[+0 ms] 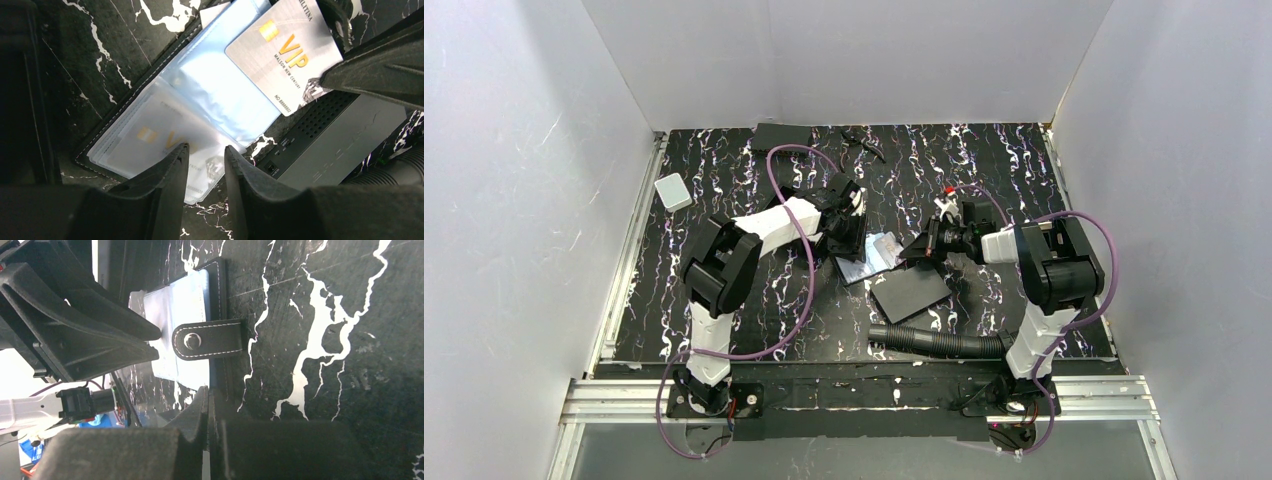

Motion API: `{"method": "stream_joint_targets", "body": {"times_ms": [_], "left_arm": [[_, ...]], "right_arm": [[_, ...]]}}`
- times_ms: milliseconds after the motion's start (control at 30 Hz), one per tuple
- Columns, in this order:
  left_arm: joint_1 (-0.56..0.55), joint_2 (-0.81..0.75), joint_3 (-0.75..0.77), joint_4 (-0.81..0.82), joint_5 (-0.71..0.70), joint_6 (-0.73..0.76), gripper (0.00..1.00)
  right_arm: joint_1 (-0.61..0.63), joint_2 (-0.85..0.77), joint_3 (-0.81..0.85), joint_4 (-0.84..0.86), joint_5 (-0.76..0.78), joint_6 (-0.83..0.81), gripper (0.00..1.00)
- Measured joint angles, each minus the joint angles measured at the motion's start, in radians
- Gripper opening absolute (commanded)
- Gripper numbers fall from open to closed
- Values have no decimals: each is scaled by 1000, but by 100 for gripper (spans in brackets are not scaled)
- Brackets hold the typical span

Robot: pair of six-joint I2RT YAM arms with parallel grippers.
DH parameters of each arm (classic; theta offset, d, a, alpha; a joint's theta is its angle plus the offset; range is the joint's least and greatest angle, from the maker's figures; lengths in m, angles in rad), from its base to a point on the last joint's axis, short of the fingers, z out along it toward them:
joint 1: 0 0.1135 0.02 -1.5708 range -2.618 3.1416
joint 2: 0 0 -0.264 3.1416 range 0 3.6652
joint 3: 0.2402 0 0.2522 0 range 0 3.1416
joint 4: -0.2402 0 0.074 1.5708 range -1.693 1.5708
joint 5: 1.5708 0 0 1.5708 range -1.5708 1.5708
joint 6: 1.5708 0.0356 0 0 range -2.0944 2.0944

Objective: Put the credit cards into the card holder
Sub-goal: Insert the credit card into the card holder.

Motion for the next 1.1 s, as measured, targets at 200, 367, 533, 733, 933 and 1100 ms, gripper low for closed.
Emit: {"method": "stream_joint_targets", "body": {"times_ms": [200,367,533,733,933,1100], "left_arm": [[3,-7,2,-15,32,23,47],[8,-23,-1,-47,61,25,61],[10,-87,-43,-96,52,-41,67],[13,-218,-125,-132,-27,-281,73],[12,-378,-372,-16,-130,-532,73],[7,-381,-458,119,-197,-621,71]], "right_arm": [[20,-1,15,-25,12,-25,1],[39,-24,21,-74,25,-40,1],[51,-61,33,-119,36,-55,1],[80,-78,40,-137,40,-59,1],[101,-82,40,-132,36,-51,1],[105,-81,40,-116,36,-50,1]]}}
